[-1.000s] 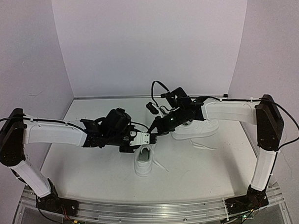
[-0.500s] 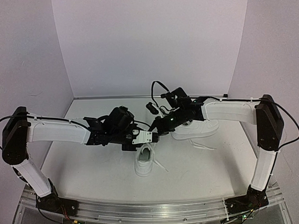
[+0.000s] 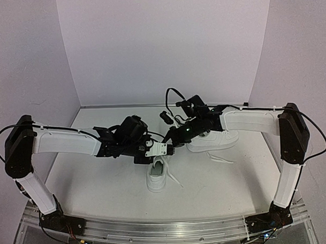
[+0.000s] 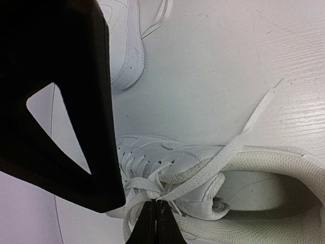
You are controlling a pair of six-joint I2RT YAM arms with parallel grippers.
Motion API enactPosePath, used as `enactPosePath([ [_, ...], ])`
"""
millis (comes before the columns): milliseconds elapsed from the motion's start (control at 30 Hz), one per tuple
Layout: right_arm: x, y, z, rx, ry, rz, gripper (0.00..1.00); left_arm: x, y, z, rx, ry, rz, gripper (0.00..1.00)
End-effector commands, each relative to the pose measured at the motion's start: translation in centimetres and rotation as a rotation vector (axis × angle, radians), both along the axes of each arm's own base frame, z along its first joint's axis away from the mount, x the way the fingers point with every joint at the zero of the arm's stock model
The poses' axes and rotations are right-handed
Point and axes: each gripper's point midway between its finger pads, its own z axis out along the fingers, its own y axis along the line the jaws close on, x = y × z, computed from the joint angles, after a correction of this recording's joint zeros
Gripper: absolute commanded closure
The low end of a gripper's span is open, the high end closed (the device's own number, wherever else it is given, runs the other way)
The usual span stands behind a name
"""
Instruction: Tie the shoes
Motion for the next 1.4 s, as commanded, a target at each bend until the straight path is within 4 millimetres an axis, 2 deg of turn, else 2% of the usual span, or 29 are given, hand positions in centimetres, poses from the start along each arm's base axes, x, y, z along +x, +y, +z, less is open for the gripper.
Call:
enactPosePath([
  [0, 0.0, 0.5, 0.2, 0.02, -0.005, 0.01, 1.0, -0.3, -0.2, 3.6, -0.103, -0.013, -0.003, 1.0],
  [200, 0.0, 0.5, 0.2, 0.021, -0.003, 0.011, 1.0, -0.5, -0.4, 5.4, -0.195, -0.017, 0.007, 1.0],
  [467, 0.0, 0.4, 0.6, 0.037, 0.004, 0.007, 1.0, 0.1, -0.9, 3.6, -0.199, 0.021, 0.039, 1.0],
  [633, 0.0, 0.2, 0.5, 0.034, 0.005, -0.001, 1.0, 0.3, -1.2, 3.5, -0.223, 0.025, 0.042, 1.0],
  [867, 0.1, 0.2, 0.4, 0.034, 0.006, -0.006, 1.0, 0.3, -0.7, 2.3, -0.196, 0.054, 0.068, 1.0],
  [1100, 0.2, 0.5, 0.5, 0.045, 0.01, -0.001, 1.0, 0.1, 0.7, 2.1, -0.209, 0.056, 0.119, 1.0],
  [1367, 0.0, 1.0, 0.6, 0.073, 0.03, 0.011, 1.0, 0.1, 0.2, 3.0, -0.314, 0.089, 0.156, 1.0],
])
